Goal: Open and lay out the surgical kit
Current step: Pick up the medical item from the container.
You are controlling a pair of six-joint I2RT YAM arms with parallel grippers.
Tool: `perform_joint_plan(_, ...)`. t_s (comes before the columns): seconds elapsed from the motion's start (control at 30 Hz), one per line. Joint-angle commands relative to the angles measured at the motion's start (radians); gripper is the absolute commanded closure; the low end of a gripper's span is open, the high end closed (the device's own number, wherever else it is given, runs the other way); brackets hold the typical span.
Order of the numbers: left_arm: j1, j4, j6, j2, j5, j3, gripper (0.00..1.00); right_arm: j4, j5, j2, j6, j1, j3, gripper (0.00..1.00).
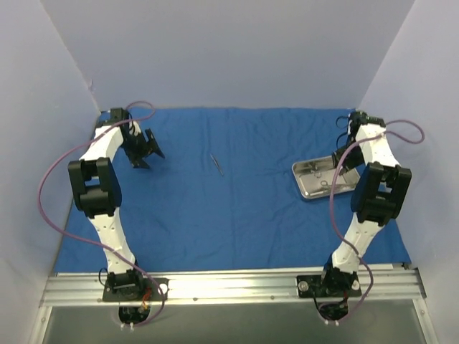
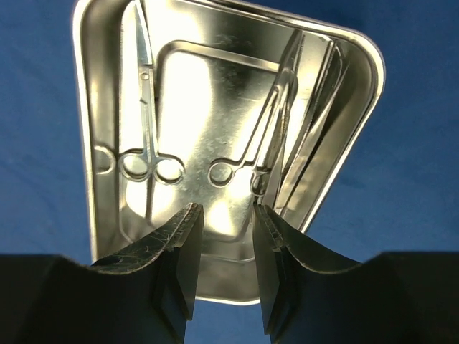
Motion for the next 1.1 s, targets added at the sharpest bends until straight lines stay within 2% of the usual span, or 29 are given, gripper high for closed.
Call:
perform_joint_plan(0.0, 0.025, -0.043, 0.025, 0.032, -0.012, 0.046, 0.2, -0.053, 0.063, 0.008, 0.052, 0.001, -0.053, 0.66)
perform_joint_plan(0.33, 0.071, -0.036, 0.02, 0.048, 0.02, 0.044, 0.22, -0.016, 0.082, 0.034, 0.066, -0.005, -0.145, 0.65)
perform_joint_plan(1.07, 0.092, -0.039, 0.017, 0.061, 0.023, 0.034, 0.24, 0.016, 0.091, 0.144, 0.059, -0.017, -0.144, 0.63)
